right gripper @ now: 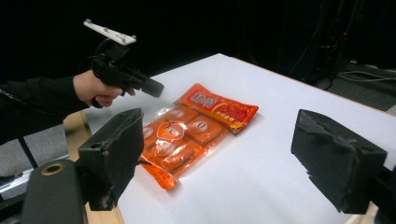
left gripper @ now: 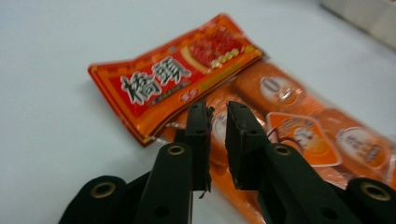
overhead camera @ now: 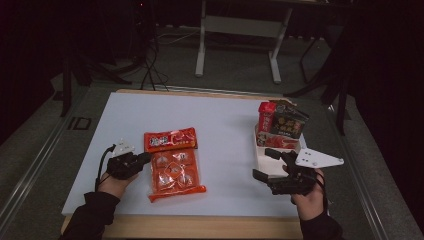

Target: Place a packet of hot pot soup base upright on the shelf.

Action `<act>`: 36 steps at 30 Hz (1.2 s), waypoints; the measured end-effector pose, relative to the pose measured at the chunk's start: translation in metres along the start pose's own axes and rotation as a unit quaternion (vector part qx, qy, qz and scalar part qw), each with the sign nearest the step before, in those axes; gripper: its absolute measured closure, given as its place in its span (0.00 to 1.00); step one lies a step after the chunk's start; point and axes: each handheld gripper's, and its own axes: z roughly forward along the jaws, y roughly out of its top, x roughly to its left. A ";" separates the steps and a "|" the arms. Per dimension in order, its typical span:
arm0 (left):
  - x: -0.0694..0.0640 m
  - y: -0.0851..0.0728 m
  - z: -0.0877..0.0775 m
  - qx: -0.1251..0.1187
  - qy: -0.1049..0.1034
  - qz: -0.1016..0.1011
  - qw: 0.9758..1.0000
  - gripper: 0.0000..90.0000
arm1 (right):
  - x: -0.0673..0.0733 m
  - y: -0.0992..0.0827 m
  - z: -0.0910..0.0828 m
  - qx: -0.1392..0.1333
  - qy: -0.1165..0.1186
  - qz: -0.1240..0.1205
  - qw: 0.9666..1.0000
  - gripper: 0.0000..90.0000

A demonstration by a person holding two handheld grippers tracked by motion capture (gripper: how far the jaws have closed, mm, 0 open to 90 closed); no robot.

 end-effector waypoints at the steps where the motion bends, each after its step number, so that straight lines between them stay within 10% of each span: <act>1: 0.001 -0.002 0.004 0.008 0.006 0.001 1.000 0.91 | 0.000 0.000 0.001 0.001 0.003 0.000 1.000 0.19; 21: 0.000 -0.007 0.039 0.071 0.013 0.011 0.997 1.00 | 0.004 -0.009 0.009 0.015 0.014 -0.006 1.000 0.19; 36: -0.035 0.007 0.060 0.082 -0.026 0.040 0.995 1.00 | 0.003 -0.010 0.008 0.013 0.018 -0.002 1.000 0.19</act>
